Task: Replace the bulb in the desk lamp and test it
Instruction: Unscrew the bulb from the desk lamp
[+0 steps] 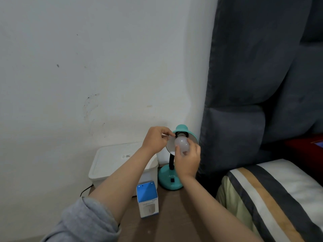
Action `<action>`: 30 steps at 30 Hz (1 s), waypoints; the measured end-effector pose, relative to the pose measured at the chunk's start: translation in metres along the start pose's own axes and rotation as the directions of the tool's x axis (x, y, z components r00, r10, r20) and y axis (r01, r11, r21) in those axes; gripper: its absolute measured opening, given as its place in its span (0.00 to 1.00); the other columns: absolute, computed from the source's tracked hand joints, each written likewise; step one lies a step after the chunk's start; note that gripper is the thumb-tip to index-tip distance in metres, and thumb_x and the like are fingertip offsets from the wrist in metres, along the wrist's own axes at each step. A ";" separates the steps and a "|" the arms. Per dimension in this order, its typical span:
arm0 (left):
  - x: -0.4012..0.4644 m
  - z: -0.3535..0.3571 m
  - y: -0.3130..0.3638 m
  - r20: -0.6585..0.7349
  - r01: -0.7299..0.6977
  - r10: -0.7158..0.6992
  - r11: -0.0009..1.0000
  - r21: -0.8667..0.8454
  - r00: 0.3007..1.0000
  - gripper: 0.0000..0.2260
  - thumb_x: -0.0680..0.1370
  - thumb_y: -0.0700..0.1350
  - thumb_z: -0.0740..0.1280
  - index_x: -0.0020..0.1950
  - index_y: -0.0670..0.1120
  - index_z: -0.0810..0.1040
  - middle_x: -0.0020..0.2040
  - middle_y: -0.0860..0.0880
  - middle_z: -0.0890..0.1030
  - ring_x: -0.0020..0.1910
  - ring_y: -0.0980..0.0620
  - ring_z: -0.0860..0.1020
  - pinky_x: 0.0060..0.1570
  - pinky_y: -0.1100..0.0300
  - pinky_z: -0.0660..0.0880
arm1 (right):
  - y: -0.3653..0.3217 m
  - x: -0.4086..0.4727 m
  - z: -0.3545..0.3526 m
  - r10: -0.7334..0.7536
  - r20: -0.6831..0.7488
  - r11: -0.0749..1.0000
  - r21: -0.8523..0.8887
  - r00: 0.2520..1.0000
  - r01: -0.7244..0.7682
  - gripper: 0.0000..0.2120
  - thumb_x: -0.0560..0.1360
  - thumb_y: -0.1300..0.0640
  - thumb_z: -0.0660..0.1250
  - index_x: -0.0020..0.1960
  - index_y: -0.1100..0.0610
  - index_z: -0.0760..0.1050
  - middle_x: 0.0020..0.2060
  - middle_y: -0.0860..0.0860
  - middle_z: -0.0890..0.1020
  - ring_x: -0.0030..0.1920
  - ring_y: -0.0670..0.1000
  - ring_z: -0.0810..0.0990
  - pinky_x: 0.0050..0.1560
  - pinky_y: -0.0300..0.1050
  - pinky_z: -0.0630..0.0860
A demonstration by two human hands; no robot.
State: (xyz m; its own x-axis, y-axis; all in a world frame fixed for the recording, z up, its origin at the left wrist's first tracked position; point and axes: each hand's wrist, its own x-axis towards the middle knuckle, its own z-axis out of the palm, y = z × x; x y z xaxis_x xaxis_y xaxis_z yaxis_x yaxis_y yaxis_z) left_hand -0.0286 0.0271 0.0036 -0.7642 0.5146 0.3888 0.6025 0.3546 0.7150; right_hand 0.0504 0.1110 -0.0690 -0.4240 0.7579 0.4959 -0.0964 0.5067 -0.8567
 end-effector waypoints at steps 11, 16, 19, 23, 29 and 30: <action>-0.001 0.001 0.001 -0.010 0.008 -0.008 1.000 0.003 1.000 0.12 0.72 0.30 0.64 0.43 0.45 0.84 0.44 0.49 0.84 0.37 0.52 0.81 0.37 0.78 0.71 | 0.006 -0.008 -0.003 -0.096 -0.012 0.994 -0.050 0.995 0.095 0.25 0.69 0.59 0.74 0.64 0.56 0.73 0.63 0.58 0.70 0.60 0.56 0.73 0.52 0.49 0.78; -0.002 0.001 0.002 -0.010 0.000 0.000 1.000 -0.006 1.000 0.12 0.72 0.30 0.64 0.44 0.44 0.84 0.41 0.52 0.82 0.37 0.53 0.80 0.37 0.79 0.69 | -0.003 -0.006 -0.001 0.051 0.030 0.999 0.011 0.998 -0.051 0.25 0.73 0.55 0.69 0.68 0.58 0.68 0.61 0.58 0.73 0.48 0.51 0.76 0.46 0.39 0.71; -0.003 0.000 0.001 -0.014 -0.003 0.003 1.000 -0.020 1.000 0.12 0.72 0.30 0.64 0.44 0.43 0.84 0.43 0.50 0.83 0.38 0.53 0.80 0.38 0.79 0.70 | -0.001 -0.003 -0.001 -0.032 0.054 0.999 -0.029 0.998 0.034 0.21 0.72 0.61 0.70 0.65 0.58 0.72 0.59 0.59 0.74 0.56 0.57 0.75 0.51 0.40 0.70; -0.003 -0.001 0.001 -0.012 -0.013 0.013 1.000 -0.023 1.000 0.12 0.73 0.30 0.64 0.44 0.43 0.84 0.44 0.48 0.84 0.38 0.53 0.80 0.38 0.78 0.71 | 0.006 -0.003 0.000 -0.086 0.075 0.989 -0.113 0.994 0.094 0.21 0.70 0.66 0.69 0.61 0.54 0.77 0.64 0.57 0.72 0.61 0.59 0.73 0.55 0.45 0.73; -0.003 0.002 0.000 -0.022 -0.003 0.003 0.999 -0.034 1.000 0.12 0.73 0.30 0.64 0.44 0.44 0.84 0.45 0.47 0.84 0.40 0.50 0.82 0.38 0.78 0.71 | 0.008 -0.008 0.000 -0.008 -0.011 0.999 -0.047 1.000 0.007 0.29 0.71 0.53 0.72 0.69 0.53 0.68 0.65 0.57 0.71 0.61 0.56 0.74 0.51 0.48 0.77; -0.003 0.002 0.000 -0.022 -0.005 0.004 1.000 -0.028 1.000 0.12 0.73 0.30 0.64 0.44 0.44 0.84 0.45 0.47 0.84 0.40 0.49 0.82 0.38 0.78 0.71 | 0.008 -0.007 0.001 0.019 -0.016 0.999 -0.037 1.000 -0.019 0.29 0.72 0.51 0.71 0.70 0.53 0.66 0.64 0.57 0.73 0.58 0.56 0.77 0.50 0.50 0.78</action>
State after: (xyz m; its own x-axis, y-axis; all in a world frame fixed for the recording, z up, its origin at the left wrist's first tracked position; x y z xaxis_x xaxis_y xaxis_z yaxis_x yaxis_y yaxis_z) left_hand -0.0256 0.0271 0.0013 -0.7666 0.4989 0.4043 0.5995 0.3302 0.7291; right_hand 0.0518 0.1090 -0.0793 -0.4110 0.7739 0.4819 -0.0549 0.5066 -0.8604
